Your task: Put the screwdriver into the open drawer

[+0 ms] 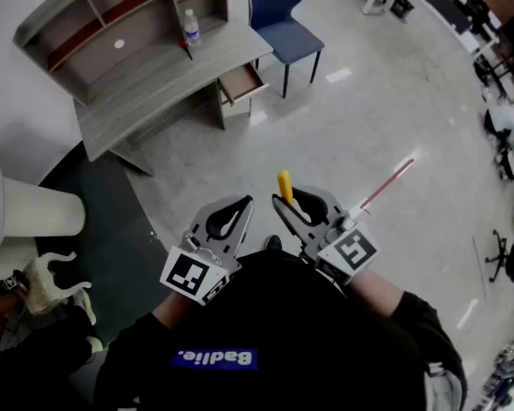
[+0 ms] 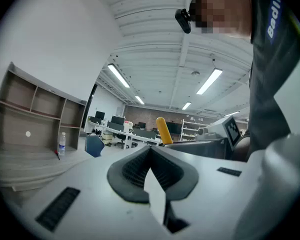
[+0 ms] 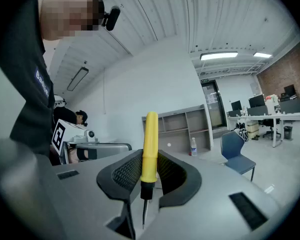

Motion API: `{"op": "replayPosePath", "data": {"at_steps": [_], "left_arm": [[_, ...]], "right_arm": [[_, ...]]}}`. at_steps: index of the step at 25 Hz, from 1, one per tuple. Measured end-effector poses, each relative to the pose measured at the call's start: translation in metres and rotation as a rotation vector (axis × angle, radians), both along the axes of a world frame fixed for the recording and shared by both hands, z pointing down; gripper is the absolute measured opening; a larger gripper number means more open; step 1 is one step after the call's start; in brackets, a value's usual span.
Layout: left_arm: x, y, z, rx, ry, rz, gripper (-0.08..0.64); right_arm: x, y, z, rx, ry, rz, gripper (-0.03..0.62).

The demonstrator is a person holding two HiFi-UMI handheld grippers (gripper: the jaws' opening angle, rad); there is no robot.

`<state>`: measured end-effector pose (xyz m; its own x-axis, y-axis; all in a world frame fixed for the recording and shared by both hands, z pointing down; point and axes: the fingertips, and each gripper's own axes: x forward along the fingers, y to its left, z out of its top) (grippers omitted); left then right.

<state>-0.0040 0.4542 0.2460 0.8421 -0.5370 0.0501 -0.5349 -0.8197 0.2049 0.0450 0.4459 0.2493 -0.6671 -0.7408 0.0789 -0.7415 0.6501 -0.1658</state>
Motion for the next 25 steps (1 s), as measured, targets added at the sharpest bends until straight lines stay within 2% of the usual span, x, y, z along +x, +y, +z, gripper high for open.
{"op": "replayPosePath", "data": {"at_steps": [5, 14, 25], "left_arm": [[0.001, -0.003, -0.006, 0.031, -0.006, -0.001, -0.002], [0.01, -0.007, -0.002, 0.0, -0.004, -0.021, -0.002], [0.044, -0.022, -0.004, 0.017, -0.006, -0.095, -0.002]], "right_arm": [[0.0, -0.002, -0.002, -0.003, -0.005, -0.002, 0.106], [0.003, -0.005, -0.003, 0.003, -0.024, -0.048, 0.106], [0.044, -0.02, 0.002, 0.008, -0.014, -0.096, 0.106]]}}
